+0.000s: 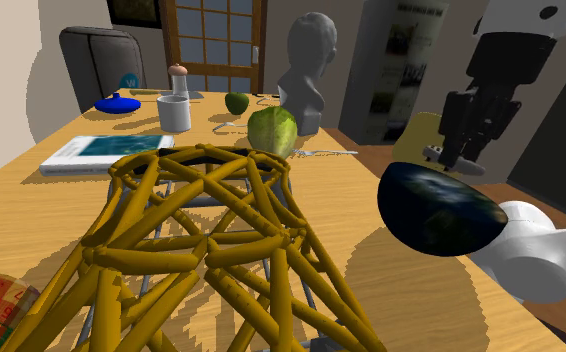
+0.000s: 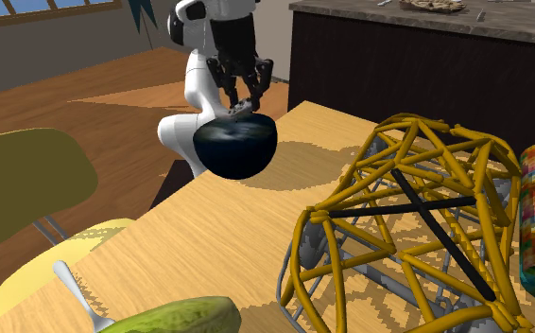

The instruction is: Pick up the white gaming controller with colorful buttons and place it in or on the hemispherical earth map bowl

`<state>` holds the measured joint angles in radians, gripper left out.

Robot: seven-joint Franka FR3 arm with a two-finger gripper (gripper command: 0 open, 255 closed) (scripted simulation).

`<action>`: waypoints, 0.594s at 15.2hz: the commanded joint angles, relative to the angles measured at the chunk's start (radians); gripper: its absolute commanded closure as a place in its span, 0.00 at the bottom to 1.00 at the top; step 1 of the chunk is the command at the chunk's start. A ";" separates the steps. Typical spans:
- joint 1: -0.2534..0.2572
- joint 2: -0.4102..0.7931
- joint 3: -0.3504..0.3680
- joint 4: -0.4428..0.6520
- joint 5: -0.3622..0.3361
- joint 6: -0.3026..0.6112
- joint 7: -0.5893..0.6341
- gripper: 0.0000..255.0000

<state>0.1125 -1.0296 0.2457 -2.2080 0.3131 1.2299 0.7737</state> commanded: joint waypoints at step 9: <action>0.006 -0.048 0.010 -0.095 0.010 0.047 -0.010 1.00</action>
<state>0.1187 -1.0771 0.2551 -2.3027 0.3229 1.2768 0.7637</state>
